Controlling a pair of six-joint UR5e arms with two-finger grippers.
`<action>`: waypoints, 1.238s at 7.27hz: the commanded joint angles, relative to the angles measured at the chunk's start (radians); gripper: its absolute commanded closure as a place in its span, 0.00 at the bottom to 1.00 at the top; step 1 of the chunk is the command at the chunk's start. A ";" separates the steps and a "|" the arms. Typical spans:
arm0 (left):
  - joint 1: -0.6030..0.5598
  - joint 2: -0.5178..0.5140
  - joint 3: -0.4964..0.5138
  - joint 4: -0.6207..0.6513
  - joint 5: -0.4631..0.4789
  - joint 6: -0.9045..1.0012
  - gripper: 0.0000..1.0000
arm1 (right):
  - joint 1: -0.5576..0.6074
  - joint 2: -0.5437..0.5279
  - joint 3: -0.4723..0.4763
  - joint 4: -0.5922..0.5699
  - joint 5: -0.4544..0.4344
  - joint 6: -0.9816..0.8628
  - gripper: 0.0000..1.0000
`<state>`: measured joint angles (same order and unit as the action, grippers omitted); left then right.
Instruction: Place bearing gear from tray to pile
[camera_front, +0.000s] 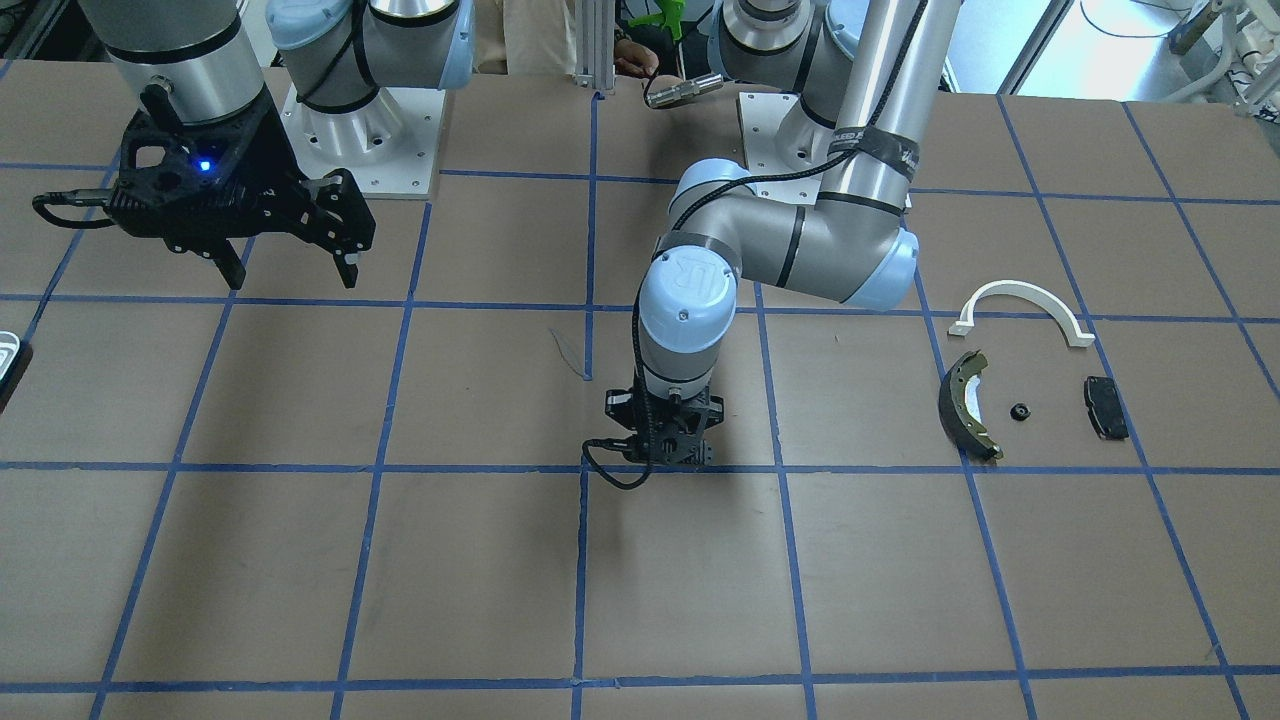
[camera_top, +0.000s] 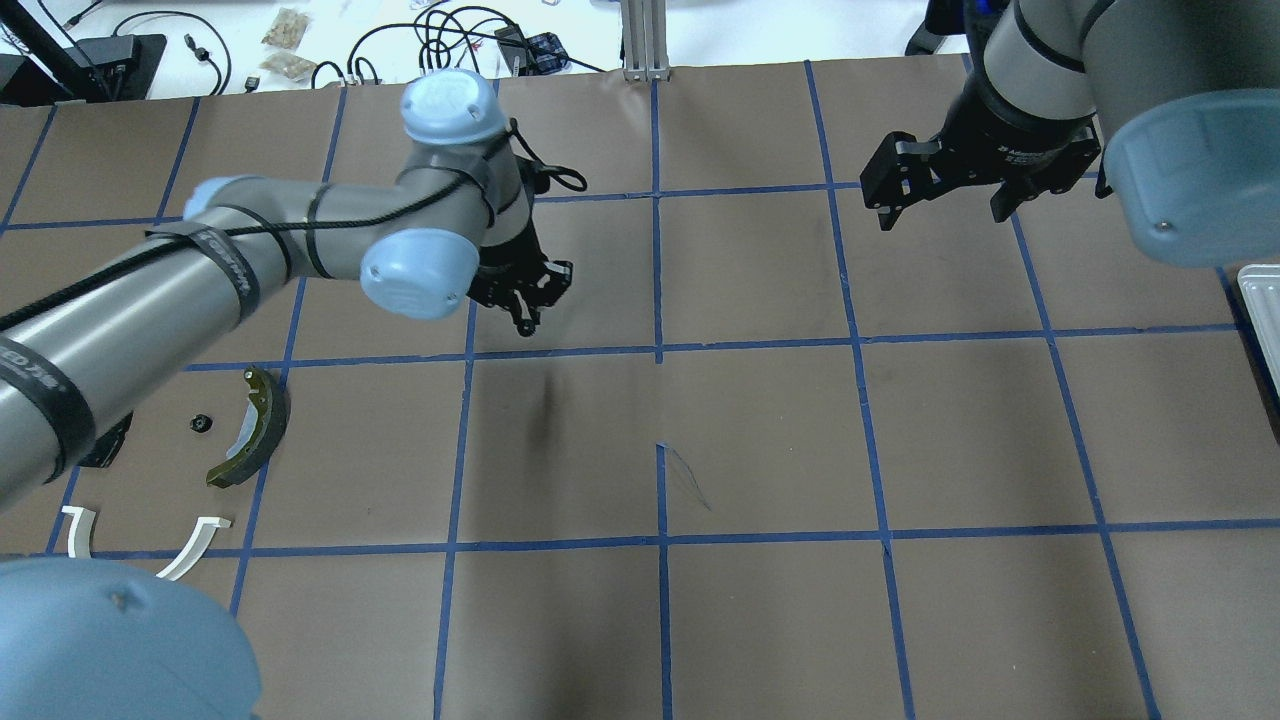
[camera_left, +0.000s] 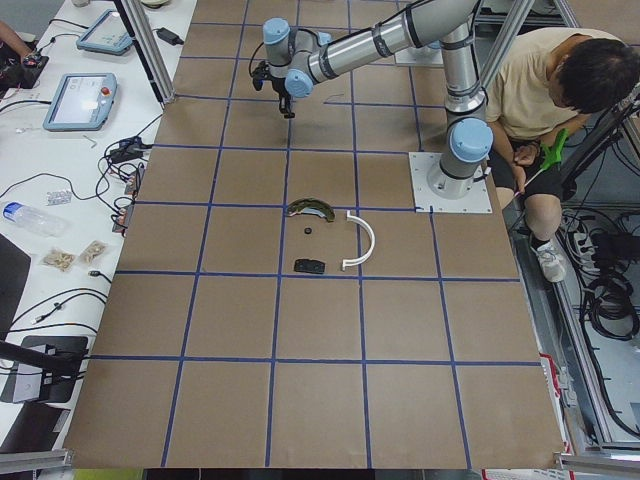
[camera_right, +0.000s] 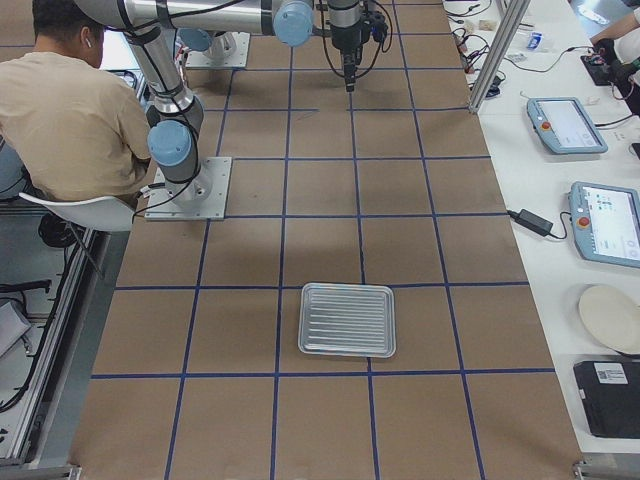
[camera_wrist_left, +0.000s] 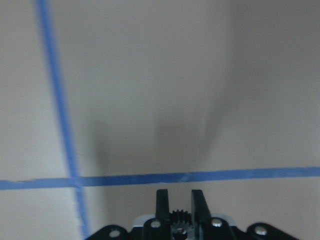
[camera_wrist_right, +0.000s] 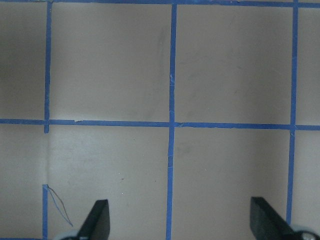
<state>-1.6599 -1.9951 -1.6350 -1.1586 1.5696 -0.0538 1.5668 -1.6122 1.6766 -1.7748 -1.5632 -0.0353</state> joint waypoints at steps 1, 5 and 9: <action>0.214 -0.001 0.125 -0.197 0.016 0.246 1.00 | -0.001 0.000 0.000 0.000 0.000 0.000 0.00; 0.619 -0.017 0.083 -0.185 0.017 0.580 1.00 | 0.001 0.000 0.002 0.000 0.000 -0.003 0.00; 0.733 -0.036 -0.052 -0.066 0.013 0.768 1.00 | 0.001 0.000 0.002 0.000 0.000 -0.003 0.00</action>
<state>-0.9731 -2.0252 -1.6270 -1.2804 1.5843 0.6711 1.5673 -1.6122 1.6782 -1.7748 -1.5631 -0.0383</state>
